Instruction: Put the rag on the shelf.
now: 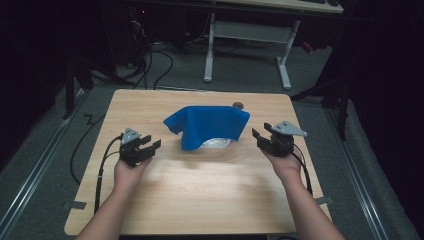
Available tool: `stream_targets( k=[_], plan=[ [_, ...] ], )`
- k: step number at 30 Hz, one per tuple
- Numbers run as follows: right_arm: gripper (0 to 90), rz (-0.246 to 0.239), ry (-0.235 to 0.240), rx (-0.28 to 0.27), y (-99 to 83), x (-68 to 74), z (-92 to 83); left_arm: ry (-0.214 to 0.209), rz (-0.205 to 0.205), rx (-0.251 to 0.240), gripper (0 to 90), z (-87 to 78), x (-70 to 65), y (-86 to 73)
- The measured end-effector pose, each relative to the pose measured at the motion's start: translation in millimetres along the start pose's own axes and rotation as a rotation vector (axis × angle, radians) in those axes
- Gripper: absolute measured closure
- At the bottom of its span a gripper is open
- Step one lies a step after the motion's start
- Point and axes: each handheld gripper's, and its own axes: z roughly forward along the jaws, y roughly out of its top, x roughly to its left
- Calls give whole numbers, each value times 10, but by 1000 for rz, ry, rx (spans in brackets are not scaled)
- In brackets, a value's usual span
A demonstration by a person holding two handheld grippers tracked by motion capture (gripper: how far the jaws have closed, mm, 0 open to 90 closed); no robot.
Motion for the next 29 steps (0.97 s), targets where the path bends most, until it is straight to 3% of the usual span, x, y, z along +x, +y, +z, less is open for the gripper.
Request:
stream_targets(
  k=[2, 4, 7, 9, 12, 13, 15, 16, 17, 18, 19, 21, 23, 27, 29],
  plan=[
    [458, -6, 1, -4, -28, 32, -54, -12, 1, -2, 516, -121, -67, -104],
    [411, -10, 19, 38, -90, 117, -188, -32, 1, 10, 517, -281, -171, -281],
    [414, -35, 7, 15, -189, 200, -315, -46, -5, 29, 512, -376, -236, -420],
    [406, -24, 5, 41, -341, 301, -426, -52, -10, 67, 502, -509, -339, -606],
    [396, -15, 5, 69, -450, 369, -478, -56, -33, 69, 496, -635, -415, -704],
    [380, -4, 9, 96, -554, 426, -518, -79, -47, 62, 493, -742, -471, -754],
    [371, 14, 7, 99, -635, 470, -546, -85, -43, 54, 487, -793, -494, -784],
    [377, 25, -7, 81, -771, 520, -601, -91, -42, 52, 481, -816, -503, -822],
    [447, 36, 0, 68, -1035, 584, -699, -92, -34, 73, 473, -806, -507, -890],
    [447, 36, 0, 68, -1035, 584, -699, -92, -34, 73, 475, -806, -507, -890],
    [366, 47, 20, 135, -1014, 564, -698, -93, -36, 101, 475, -757, -483, -902],
    [388, 21, 8, 120, -1049, 549, -704, -91, -53, 90, 475, -734, -460, -893],
    [385, 39, 12, 172, -1082, 526, -639, -94, -56, 86, 474, -723, -462, -883],
    [384, 58, 13, 156, -1079, 495, -627, -77, -21, 88, 457, -708, -495, -895],
    [384, 62, 18, 157, -1087, 485, -625, -79, -26, 87, 454, -705, -494, -895]
  ],
)
